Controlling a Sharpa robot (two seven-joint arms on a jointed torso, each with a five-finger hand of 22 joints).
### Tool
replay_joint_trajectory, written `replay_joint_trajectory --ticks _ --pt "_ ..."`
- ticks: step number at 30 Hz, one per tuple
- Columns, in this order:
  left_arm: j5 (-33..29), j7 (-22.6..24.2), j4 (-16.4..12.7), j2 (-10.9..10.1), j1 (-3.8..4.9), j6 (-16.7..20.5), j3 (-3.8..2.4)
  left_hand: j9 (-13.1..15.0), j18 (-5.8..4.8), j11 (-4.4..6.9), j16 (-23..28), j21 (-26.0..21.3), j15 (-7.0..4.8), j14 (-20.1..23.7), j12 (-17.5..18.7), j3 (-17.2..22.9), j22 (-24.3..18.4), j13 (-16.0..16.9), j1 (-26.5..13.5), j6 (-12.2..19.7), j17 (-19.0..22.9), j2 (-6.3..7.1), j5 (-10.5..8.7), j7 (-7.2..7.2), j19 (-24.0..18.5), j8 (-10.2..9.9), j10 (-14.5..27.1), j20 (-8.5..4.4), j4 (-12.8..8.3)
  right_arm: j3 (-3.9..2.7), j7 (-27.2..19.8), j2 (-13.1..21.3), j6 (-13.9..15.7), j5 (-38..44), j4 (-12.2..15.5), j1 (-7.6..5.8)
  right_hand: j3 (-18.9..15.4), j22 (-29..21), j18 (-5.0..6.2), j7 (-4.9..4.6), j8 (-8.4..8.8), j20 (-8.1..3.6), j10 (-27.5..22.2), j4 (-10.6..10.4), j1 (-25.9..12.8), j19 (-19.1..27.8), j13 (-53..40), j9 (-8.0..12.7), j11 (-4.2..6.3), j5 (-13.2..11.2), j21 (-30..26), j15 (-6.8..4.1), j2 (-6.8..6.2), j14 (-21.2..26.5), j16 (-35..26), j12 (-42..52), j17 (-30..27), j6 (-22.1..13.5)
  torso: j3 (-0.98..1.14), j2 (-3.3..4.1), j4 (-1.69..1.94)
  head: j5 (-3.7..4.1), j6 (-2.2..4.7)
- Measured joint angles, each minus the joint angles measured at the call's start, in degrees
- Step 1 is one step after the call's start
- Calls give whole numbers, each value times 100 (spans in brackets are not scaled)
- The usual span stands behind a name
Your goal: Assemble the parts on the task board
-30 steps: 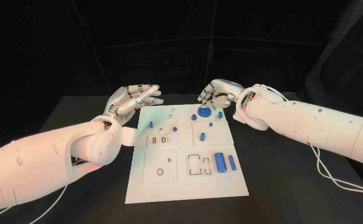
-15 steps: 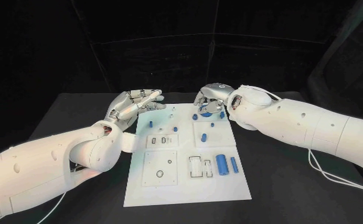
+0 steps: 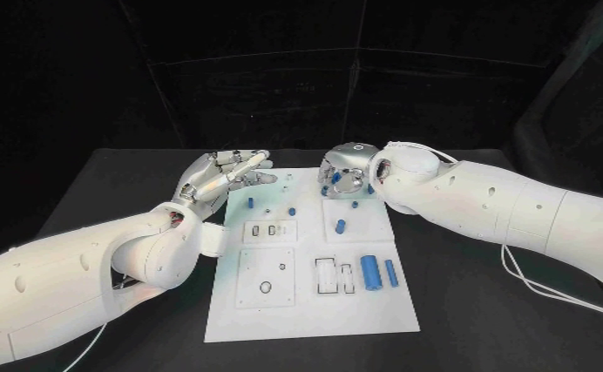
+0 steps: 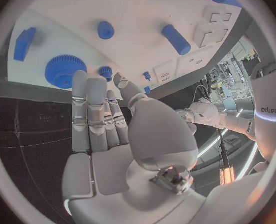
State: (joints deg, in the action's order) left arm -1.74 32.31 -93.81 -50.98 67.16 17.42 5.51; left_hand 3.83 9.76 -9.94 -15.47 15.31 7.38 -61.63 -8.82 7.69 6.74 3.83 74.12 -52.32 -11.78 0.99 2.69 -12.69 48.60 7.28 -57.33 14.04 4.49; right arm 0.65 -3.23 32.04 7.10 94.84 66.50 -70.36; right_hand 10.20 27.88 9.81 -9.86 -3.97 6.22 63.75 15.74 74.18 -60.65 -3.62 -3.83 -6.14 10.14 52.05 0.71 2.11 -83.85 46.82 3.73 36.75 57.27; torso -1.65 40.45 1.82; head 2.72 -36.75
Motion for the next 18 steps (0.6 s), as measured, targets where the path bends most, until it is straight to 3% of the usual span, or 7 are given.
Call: replay_joint_trajectory --ticks 12,18 --pt "2 -20 0 3 5 -9 -1 -5 -1 -41 -23 0 -1 41 62 0 -8 1 -25 32 -19 -25 0 -30 0 -34 41 0 0 1 -21 -111 -258 42 -158 -1 167 127 0 0 0 1 -20 -39 -46 44 0 0 -20 0 216 20 46 -20 612 0 551 0 -4 55 7 -10 18" --pt "3 -28 2 1 7 -15 -1 -5 -2 -41 -23 0 -1 41 62 16 -8 -5 -24 32 -19 -25 0 -30 0 -34 41 0 -15 1 -25 -132 -317 51 -176 -3 336 286 0 22 0 1 -15 -31 -42 44 0 0 -15 0 382 20 142 -20 877 0 791 22 -4 80 13 -10 6"
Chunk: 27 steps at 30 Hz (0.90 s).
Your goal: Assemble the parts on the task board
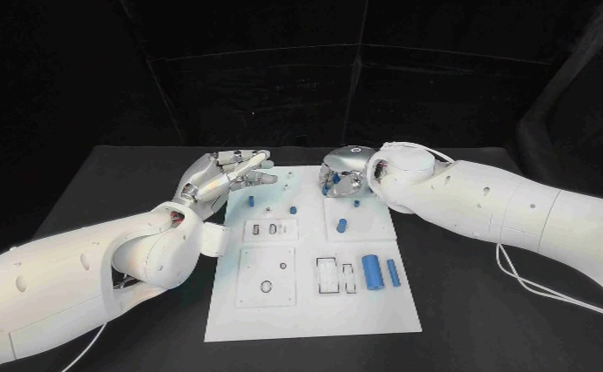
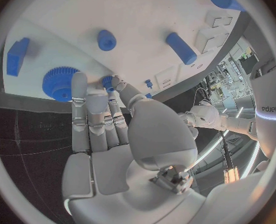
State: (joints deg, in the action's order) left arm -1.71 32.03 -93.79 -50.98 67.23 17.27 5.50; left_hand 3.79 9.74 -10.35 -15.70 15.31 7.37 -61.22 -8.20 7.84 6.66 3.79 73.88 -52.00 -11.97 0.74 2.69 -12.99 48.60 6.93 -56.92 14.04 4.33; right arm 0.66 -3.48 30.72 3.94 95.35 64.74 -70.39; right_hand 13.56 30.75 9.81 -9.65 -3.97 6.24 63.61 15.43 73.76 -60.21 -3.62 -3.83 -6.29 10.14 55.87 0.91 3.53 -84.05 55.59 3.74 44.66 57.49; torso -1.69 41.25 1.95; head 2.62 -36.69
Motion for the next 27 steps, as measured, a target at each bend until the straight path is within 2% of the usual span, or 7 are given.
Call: replay_joint_trajectory --ticks 5,10,12,15,22,27 --pt "0 -4 12 4 2 -4 0 0 0 12 0 0 17 17 0 0 -6 0 0 0 -4 0 0 0 0 0 12 0 0 0 -1 -7 -16 3 -14 0 247 191 0 26 0 0 132 11 28 0 2 -9 47 -119 187 0 72 0 201 0 166 122 -3 14 1 -30 -16" --pt "1 -10 12 4 7 -8 0 0 0 21 0 0 20 20 0 23 -6 1 -2 0 -5 -47 0 0 0 0 21 0 -23 -3 10 1 62 13 11 -5 759 469 -1 21 -36 -42 339 104 157 -42 9 -12 43 -599 466 0 185 0 441 4 361 302 -7 29 2 -56 -49" --pt "1 -13 12 1 7 -9 0 0 0 21 0 0 20 20 0 23 -11 1 21 0 -10 -69 0 0 0 0 21 0 -23 -1 12 14 154 15 35 -3 1048 597 -1 12 -40 -42 368 74 211 -42 11 -12 14 -649 617 0 131 0 554 3 445 355 -8 34 2 -67 -55" --pt "2 -17 14 1 7 -10 0 1 0 21 0 0 20 20 0 23 -12 1 20 0 -11 -69 0 0 0 0 21 0 -23 0 12 48 335 6 95 1 1265 704 -1 10 -40 -42 388 64 240 -42 11 -15 -6 -650 736 0 97 0 649 -1 514 361 -8 34 2 -74 -58" --pt "2 -29 20 -11 13 -12 0 1 -1 21 -22 -21 21 20 0 40 -12 1 20 0 -11 -69 0 0 0 0 21 0 -40 -5 -8 129 968 -158 329 2 1449 795 0 -9 -41 -61 388 -4 115 -17 -6 -17 -6 -536 841 0 -57 0 696 -8 540 382 -21 44 9 -75 -14" --pt "2 -34 24 -10 23 -15 0 1 0 21 -22 -21 21 20 0 40 -12 1 20 0 -11 -69 0 0 0 0 21 0 -40 -6 31 10 1195 -293 275 0 1513 804 -1 -9 -13 -32 389 -67 35 12 -23 -17 -7 -513 864 0 -136 0 728 -8 540 381 -24 57 12 -75 26"
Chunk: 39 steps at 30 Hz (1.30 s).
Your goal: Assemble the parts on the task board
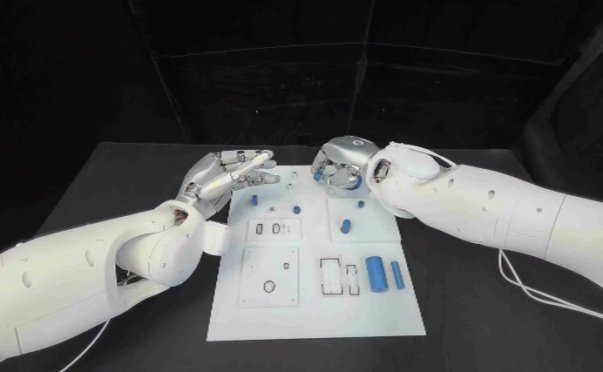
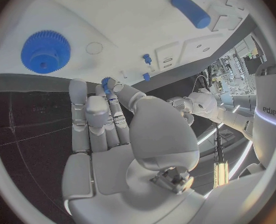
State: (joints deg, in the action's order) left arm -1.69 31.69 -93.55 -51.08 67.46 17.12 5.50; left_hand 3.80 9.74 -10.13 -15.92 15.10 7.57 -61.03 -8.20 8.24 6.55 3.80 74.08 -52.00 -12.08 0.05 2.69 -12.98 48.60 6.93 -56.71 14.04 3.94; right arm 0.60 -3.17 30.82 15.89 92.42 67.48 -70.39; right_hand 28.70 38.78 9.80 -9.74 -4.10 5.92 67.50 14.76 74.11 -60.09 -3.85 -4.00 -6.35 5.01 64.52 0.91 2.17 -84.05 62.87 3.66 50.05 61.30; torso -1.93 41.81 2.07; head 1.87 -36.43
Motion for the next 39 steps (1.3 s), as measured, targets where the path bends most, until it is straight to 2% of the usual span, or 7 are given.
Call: replay_joint_trajectory --ticks 3,11,20,31,39 --pt "0 -2 4 1 0 0 0 0 0 0 0 0 0 0 0 0 0 0 0 0 -2 0 0 0 0 0 0 0 0 0 26 -47 65 -67 -45 0 20 9 0 0 1 0 -2 -20 -24 0 1 3 4 2 0 0 -24 0 35 0 19 -1 0 5 4 -4 14" --pt "1 -6 44 23 1 -3 0 0 -1 0 0 0 0 0 0 0 0 0 0 0 -6 0 0 0 0 0 0 0 0 -1 175 -597 123 -208 -555 0 38 18 0 -23 2 0 -5 -84 -92 0 15 8 44 2 21 0 -91 0 95 0 76 -24 0 24 23 -3 40" --pt "1 -10 56 46 15 -3 0 1 -1 0 0 0 -21 21 0 0 -4 1 0 0 -6 0 0 0 0 0 0 0 0 -1 329 -976 106 -250 -981 0 15 24 0 -5 3 21 -39 -159 -130 20 14 12 50 3 21 0 -128 0 133 1 111 -46 -7 46 53 -2 66" --pt "2 -12 50 56 36 -3 0 1 -1 0 0 0 -21 21 0 0 -3 1 0 0 -5 0 0 0 0 0 0 0 0 -4 525 -1156 139 -163 -1179 -5 23 24 0 -6 15 21 -47 -197 -153 20 13 20 41 4 21 0 -151 0 133 1 111 -48 -17 75 69 5 94" --pt "2 -14 48 54 49 -3 0 1 -1 0 0 0 -20 20 0 0 -3 1 0 0 -5 0 0 0 0 0 0 0 0 -5 618 -1217 138 -98 -1201 -8 7 23 0 -11 17 21 -46 -226 -182 20 6 13 42 4 20 0 -180 0 156 3 116 -56 -21 95 70 -1 92"
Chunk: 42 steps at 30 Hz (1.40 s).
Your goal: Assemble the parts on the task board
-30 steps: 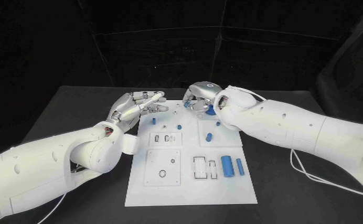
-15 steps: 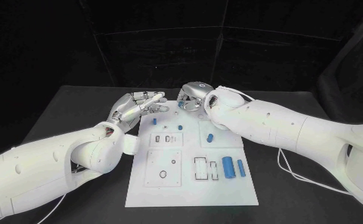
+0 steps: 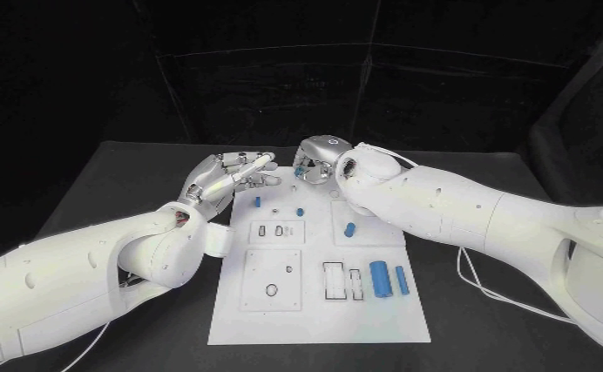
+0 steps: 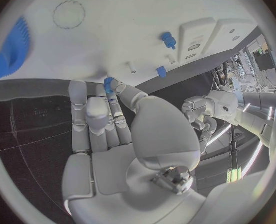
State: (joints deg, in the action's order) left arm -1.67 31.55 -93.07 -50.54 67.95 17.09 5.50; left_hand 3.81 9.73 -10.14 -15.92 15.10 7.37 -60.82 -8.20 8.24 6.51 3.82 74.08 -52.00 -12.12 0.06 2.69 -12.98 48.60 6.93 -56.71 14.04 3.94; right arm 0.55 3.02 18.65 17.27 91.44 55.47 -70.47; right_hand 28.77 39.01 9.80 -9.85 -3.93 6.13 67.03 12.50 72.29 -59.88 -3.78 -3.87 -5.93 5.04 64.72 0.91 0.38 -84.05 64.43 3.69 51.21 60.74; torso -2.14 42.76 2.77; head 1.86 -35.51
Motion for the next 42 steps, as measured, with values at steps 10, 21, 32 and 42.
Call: replay_joint_trajectory --ticks 10,21,32,42 --pt "0 -3 -1 1 10 0 0 0 0 0 0 0 0 0 0 0 0 0 0 0 1 0 0 0 0 0 0 0 0 -2 109 -39 -93 95 -7 0 -15 -1 0 23 0 0 -21 -15 -22 0 -1 0 21 0 0 0 -22 0 0 0 6 -23 -5 14 4 -4 -33" --pt "1 -9 8 0 15 0 0 1 0 0 0 0 0 0 0 23 1 0 24 0 -6 -24 0 0 0 -24 0 0 -24 4 164 -35 -129 143 -30 6 -397 -742 0 -149 21 183 -1452 -183 21 572 26 34 -216 -19 -595 192 -397 608 -1347 1 -1774 -1292 -10 21 -3 -15 -31" --pt "1 -12 16 -49 21 -2 0 1 -1 0 0 0 0 0 0 24 -4 0 24 0 -5 -24 0 0 0 -24 0 0 -23 -51 166 862 284 -45 914 9 -973 -914 0 -188 -20 188 -1068 -494 118 483 -57 -22 -194 169 -755 177 -375 456 -1249 509 -1753 -1227 -4 15 -32 -25 14" --pt "1 -13 6 -100 34 -6 1 1 -2 0 0 0 0 -1 0 7 -3 1 24 0 -10 -24 0 0 0 -24 0 0 -40 -300 358 2177 321 -1227 1811 -27 -1541 602 -139 196 -170 -154 1104 -954 -190 -759 -1068 -41 345 453 298 -258 -628 11 947 2212 1133 -747 7 -20 -146 -57 49"
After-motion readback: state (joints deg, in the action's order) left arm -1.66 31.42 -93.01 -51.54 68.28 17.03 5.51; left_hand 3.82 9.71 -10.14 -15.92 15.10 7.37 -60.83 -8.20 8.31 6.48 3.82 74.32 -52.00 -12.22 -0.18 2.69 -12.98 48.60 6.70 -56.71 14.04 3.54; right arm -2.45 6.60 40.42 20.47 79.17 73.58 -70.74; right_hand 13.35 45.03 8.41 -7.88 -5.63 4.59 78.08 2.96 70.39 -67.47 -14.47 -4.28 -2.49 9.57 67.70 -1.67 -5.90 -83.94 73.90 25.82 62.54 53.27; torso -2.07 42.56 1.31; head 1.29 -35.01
